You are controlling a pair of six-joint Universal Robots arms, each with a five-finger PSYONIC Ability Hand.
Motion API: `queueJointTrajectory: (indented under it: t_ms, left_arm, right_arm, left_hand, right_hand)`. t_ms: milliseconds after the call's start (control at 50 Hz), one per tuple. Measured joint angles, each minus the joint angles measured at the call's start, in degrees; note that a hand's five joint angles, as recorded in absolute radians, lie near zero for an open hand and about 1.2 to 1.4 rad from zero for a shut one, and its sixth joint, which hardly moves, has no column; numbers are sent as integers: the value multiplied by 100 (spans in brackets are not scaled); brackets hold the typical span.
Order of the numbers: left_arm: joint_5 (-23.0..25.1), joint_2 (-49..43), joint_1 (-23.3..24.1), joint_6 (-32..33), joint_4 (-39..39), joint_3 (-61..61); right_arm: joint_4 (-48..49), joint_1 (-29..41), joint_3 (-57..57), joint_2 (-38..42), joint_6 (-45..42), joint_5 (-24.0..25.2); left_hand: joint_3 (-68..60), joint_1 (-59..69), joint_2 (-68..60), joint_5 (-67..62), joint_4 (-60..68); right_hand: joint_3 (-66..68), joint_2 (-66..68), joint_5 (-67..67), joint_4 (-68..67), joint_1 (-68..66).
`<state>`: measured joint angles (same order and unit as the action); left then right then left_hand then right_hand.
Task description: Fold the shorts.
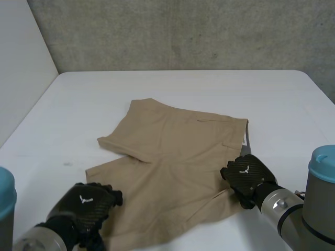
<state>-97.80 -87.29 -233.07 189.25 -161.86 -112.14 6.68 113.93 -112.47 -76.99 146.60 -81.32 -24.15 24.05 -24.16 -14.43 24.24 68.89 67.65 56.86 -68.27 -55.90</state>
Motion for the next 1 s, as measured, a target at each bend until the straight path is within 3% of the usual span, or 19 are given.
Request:
queueJointTrajectory:
  t_ms: [220, 260, 280, 300, 320, 360, 420, 520, 640, 700, 800, 1000]
  left_arm:
    - [-44, -467, 94, 171, -637, -374]
    - [-58, -615, 97, 213, -742, -398]
    - [-65, -684, 98, 230, -802, -404]
    - [-71, -730, 100, 241, -852, -405]
    - [-71, -730, 100, 241, -852, -405]
    - [-83, -788, 102, 259, -962, -393]
    - [-84, -781, 106, 306, -1016, -363]
    - [-60, -640, 218, 760, -757, -325]
    - [-30, -451, 584, 1962, 71, -277]
    - [-37, -435, 628, 2344, 134, -145]
    - [-58, -573, 511, 2609, -301, 231]
    - [-77, -2175, 122, 2851, -2939, 1892]
  right_arm:
    - [47, -40, 29, 7, 354, -14]
    - [45, -43, 29, 8, 386, -19]
    - [43, -44, 29, 8, 396, -22]
    - [37, -46, 29, 6, 410, -26]
    - [37, -46, 29, 6, 410, -26]
    - [4, -50, 34, -12, 426, -36]
    - [-145, -50, 42, -92, 376, -39]
    - [-1173, -65, 81, -473, -71, 14]
    - [-2813, -315, 64, -927, -1232, 158]
    - [-3100, -476, 122, -1024, -1608, 196]
    - [-2974, -631, 376, -1036, -1603, 224]
    - [-1500, -605, 1479, -41, -676, -61]
  left_hand:
    - [-8, 12, -26, -8, 17]
    - [-506, 587, -516, -500, 515]
    - [-1640, 1816, -1659, -1539, 1576]
    - [-2025, 2267, -2050, -1997, 2044]
    - [-2025, 2267, -2050, -1997, 2044]
    - [-4087, 4208, -4122, -4027, 4119]
    - [-4381, 4208, -4414, -4131, 4414]
    - [-4386, 4208, -4419, -4131, 4415]
    - [-4391, 4208, -4423, -4131, 4434]
    - [-4394, 4208, -4429, -4131, 4437]
    - [-4413, 4208, -4434, -4131, 4440]
    - [-4416, 4208, -4436, -4131, 4441]
  right_hand:
    - [0, 0, 0, 0, 0]
    - [0, 0, 0, 0, 0]
    - [0, 0, 0, 0, 0]
    - [0, 0, 0, 0, 0]
    - [0, 0, 0, 0, 0]
    - [0, 0, 0, 0, 0]
    - [0, 0, 0, 0, 0]
    - [0, 0, 0, 0, 0]
    - [0, 0, 2, 0, 0]
    - [1, 0, 3, 0, 0]
    - [0, 0, 3, 0, 0]
    - [1, 0, 11, 0, 0]
